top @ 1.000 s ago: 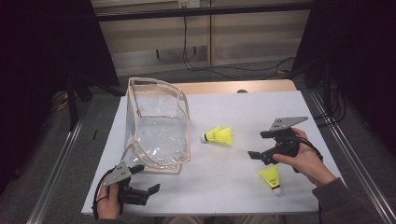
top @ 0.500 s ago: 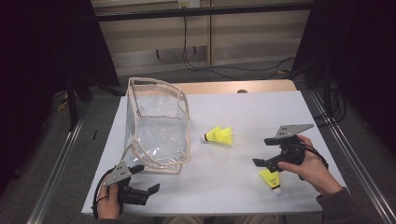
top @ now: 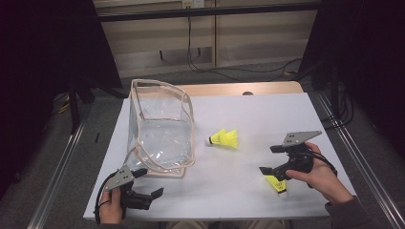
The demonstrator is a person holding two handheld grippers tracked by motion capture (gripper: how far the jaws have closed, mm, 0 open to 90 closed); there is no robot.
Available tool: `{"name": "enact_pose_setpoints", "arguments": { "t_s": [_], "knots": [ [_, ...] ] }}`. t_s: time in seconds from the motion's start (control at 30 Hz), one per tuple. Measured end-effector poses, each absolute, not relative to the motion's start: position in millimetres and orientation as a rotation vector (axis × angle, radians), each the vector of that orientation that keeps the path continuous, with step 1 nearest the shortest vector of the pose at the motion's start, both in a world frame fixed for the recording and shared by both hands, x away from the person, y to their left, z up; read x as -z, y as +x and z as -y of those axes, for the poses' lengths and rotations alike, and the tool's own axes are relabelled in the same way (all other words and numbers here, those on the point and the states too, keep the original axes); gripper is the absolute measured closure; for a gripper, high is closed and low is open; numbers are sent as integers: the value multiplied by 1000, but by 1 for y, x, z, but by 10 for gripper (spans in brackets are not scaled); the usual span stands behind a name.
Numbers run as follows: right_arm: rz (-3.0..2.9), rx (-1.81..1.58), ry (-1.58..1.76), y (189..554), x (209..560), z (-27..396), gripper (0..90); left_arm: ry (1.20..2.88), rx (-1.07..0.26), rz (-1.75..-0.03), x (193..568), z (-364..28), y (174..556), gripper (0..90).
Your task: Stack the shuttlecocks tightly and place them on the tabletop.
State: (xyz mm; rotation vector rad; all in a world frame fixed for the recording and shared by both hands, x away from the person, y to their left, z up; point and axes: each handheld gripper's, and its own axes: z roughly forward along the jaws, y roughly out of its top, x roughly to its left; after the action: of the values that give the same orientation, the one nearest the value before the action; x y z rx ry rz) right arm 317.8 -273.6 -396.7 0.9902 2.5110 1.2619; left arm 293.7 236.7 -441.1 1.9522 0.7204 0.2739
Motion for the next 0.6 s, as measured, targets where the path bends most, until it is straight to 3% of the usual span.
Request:
{"name": "enact_pose_setpoints", "arguments": {
  "t_s": [0.6],
  "knots": [
    [-2531,-1261,957,308,396,282,117,1951,-275,-724,441,-236,293,40]
  ]
}}
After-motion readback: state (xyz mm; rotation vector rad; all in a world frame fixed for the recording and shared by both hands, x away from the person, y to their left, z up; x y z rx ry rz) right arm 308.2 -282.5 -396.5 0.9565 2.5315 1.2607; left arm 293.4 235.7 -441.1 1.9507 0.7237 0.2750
